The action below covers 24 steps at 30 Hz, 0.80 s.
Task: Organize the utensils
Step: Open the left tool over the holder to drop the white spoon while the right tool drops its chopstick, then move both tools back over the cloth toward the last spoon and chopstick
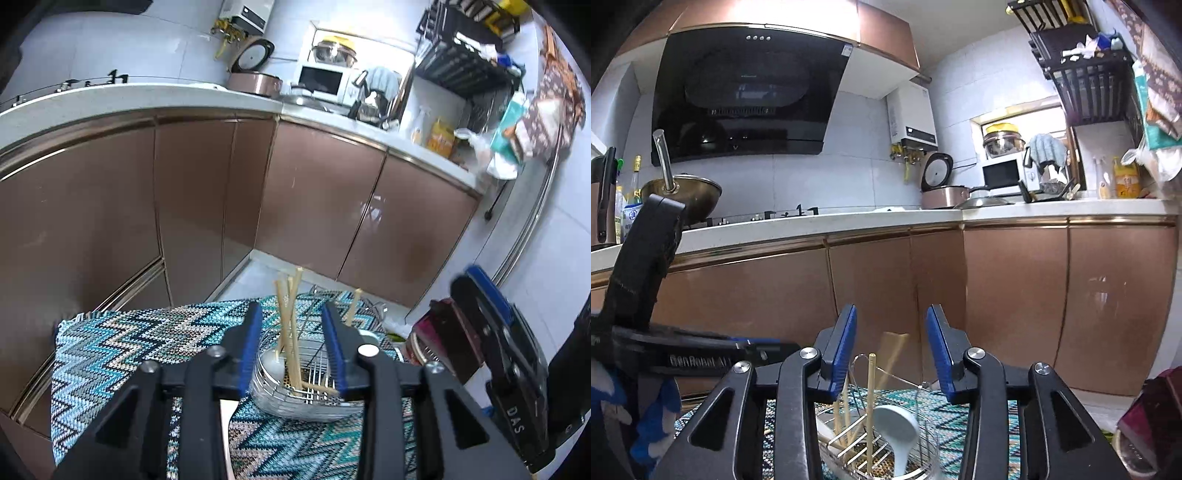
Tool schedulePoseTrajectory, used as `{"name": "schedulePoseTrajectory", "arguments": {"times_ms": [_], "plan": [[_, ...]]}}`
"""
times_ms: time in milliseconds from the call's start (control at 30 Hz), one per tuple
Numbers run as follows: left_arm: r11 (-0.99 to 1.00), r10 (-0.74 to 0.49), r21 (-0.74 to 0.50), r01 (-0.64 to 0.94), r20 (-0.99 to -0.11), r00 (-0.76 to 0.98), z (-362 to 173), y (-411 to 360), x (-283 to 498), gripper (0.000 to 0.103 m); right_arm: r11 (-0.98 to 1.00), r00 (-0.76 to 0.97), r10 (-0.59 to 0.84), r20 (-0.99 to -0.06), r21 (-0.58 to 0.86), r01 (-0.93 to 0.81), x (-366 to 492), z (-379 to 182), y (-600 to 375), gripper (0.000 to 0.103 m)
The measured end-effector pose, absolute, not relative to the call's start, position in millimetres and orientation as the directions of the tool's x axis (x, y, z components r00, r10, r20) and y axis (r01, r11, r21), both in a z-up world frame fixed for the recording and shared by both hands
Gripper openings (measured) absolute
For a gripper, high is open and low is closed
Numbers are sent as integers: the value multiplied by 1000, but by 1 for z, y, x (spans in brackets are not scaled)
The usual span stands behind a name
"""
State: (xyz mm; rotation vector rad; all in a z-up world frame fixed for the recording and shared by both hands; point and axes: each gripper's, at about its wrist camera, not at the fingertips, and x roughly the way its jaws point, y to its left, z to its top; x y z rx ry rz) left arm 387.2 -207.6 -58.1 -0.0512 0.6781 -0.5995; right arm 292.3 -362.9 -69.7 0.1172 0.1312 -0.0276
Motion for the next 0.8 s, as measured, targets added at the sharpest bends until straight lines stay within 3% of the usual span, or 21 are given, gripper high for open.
{"name": "schedulePoseTrajectory", "arguments": {"times_ms": [467,800], "plan": [[862,-502,-228,452,-503,703,5,-124,303,33,991,986,-48,-158,117,67,198,-26,-350,44],[908,-419,-206,366,-497,760,18,-45,250,33,993,978,-16,-208,107,39,149,-12,-321,44]]}}
